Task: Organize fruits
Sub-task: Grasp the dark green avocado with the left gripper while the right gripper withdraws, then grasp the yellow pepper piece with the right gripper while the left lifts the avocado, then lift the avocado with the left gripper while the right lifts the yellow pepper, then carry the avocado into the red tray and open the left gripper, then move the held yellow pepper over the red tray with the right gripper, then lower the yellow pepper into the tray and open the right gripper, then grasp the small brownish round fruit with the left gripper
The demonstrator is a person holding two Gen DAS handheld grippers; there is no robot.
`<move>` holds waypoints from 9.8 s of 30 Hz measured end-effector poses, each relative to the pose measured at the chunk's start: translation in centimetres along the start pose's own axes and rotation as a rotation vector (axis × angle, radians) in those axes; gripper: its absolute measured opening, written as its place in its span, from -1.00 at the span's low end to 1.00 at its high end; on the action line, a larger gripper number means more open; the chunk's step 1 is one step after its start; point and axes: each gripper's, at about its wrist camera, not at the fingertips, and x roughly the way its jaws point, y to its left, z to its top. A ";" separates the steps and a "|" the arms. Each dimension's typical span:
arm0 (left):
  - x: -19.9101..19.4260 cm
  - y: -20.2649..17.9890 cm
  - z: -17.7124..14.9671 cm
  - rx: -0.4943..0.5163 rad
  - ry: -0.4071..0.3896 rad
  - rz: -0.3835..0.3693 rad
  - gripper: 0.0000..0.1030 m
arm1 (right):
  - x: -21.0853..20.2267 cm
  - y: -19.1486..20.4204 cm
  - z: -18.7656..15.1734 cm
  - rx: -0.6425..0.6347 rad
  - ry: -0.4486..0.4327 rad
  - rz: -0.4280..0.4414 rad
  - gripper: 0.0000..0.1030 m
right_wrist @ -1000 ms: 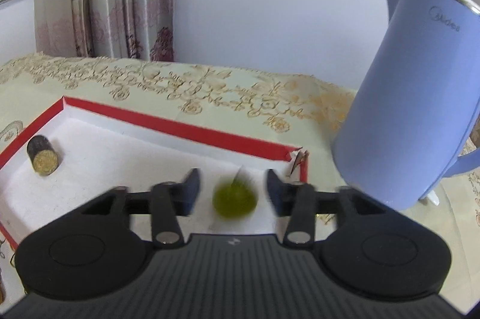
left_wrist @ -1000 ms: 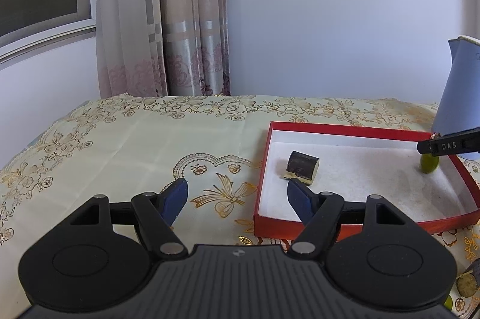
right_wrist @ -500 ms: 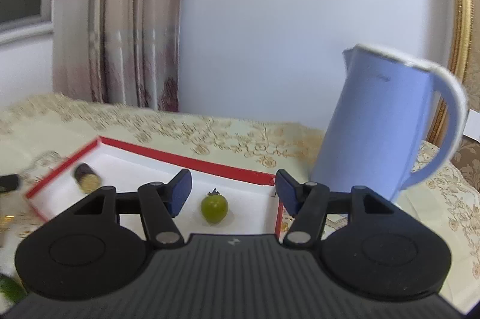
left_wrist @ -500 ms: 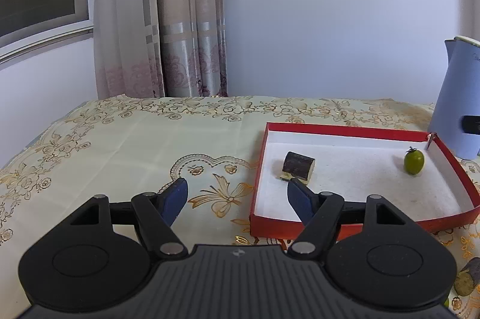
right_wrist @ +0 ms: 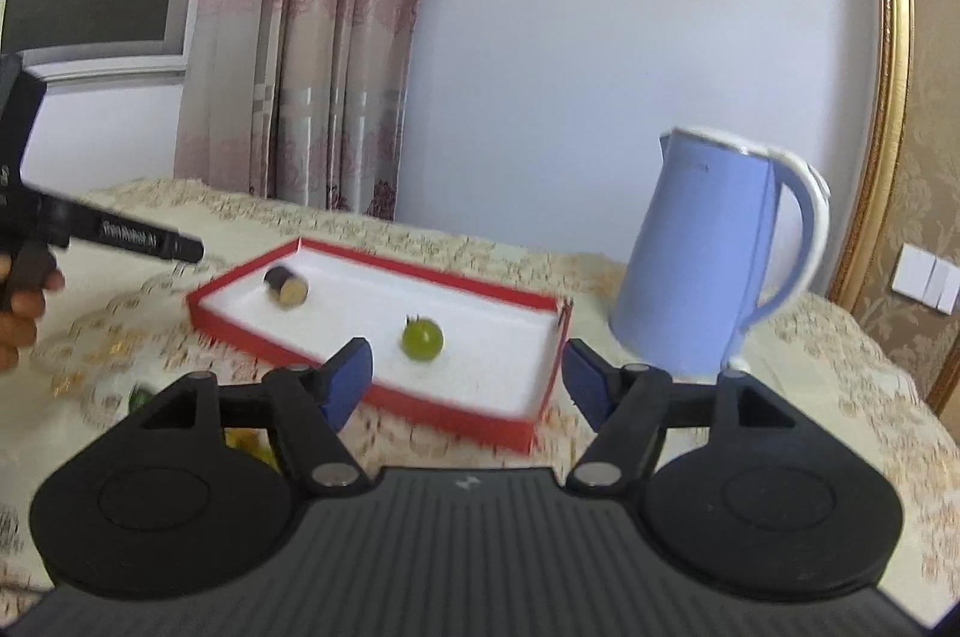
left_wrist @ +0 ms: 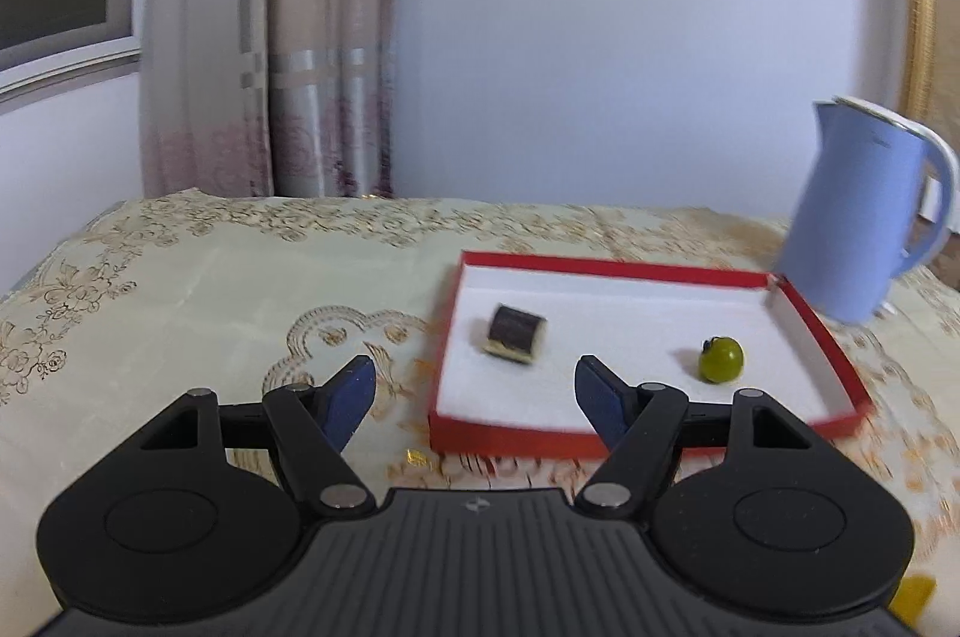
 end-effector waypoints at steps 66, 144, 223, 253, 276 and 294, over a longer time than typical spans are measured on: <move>-1.3 -2.5 -5.0 0.134 -0.048 -0.053 -0.40 | 0.2 1.7 -7.8 -0.032 0.224 0.106 0.27; 0.5 -2.7 -4.7 0.144 0.038 0.004 -0.40 | -0.6 0.7 -3.3 0.047 0.060 0.124 -0.08; 10.9 -4.2 4.7 0.022 0.091 0.230 0.41 | 10.3 -1.8 4.5 0.041 0.045 0.134 -0.08; 8.3 -1.1 2.2 -0.001 0.069 0.347 0.49 | 23.9 -3.9 4.9 0.110 0.264 0.055 -0.08; 5.1 -0.6 2.2 -0.011 0.032 0.290 0.59 | 25.8 -5.0 4.6 0.174 0.326 0.015 0.11; -0.5 -2.8 -4.2 0.289 0.034 -0.095 0.59 | 5.3 -3.1 2.1 0.165 -0.013 0.101 0.35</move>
